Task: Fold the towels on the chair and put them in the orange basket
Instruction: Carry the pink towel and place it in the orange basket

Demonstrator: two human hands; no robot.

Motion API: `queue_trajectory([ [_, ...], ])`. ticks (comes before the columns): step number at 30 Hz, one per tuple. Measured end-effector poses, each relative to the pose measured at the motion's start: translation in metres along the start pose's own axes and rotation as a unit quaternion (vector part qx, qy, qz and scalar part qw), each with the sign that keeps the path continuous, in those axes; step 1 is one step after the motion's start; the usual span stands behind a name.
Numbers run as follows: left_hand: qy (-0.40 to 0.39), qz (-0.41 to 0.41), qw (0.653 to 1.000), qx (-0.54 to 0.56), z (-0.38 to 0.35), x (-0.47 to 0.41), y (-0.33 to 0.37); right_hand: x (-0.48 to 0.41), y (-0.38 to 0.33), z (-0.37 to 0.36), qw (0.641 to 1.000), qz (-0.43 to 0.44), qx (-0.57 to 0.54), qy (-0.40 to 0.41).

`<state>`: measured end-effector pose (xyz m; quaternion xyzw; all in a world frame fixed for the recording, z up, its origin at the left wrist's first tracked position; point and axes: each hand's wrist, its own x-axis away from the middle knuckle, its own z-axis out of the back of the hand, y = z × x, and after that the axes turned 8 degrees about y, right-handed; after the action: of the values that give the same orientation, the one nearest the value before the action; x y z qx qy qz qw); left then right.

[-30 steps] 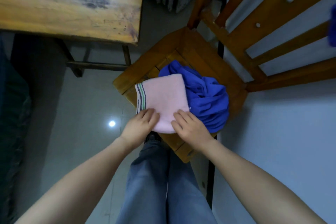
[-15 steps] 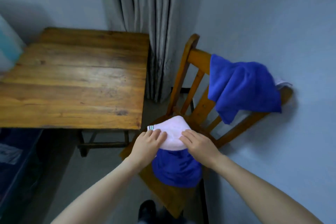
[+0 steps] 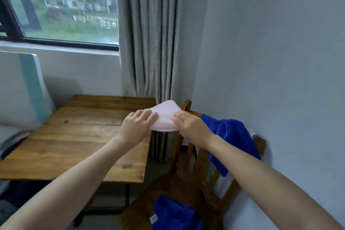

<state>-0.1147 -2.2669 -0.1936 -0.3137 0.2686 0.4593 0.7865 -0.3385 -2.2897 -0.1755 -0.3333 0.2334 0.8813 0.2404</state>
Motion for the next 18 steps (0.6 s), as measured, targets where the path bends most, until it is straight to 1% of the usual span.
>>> queue_trajectory([
  [5,0.027,0.052,0.993,-0.102,0.044,0.015,-0.028,-0.051,-0.007,-0.012,0.993,0.087,-0.070,0.034],
  [8,0.018,0.106,0.982,-0.154,0.077,0.050,-0.034,-0.079,-0.031,-0.029,0.980,0.151,-0.118,0.054],
  [12,-0.027,0.173,0.962,-0.210,0.132,0.114,-0.026,-0.103,-0.092,-0.042,0.944,0.254,-0.200,0.066],
  [15,-0.054,0.221,0.936,-0.270,0.173,0.160,-0.009,-0.108,-0.143,-0.042,0.915,0.297,-0.263,0.076],
  [18,-0.093,0.259,0.916,-0.293,0.211,0.209,0.013,-0.106,-0.199,-0.043,0.892,0.331,-0.299,0.074],
])
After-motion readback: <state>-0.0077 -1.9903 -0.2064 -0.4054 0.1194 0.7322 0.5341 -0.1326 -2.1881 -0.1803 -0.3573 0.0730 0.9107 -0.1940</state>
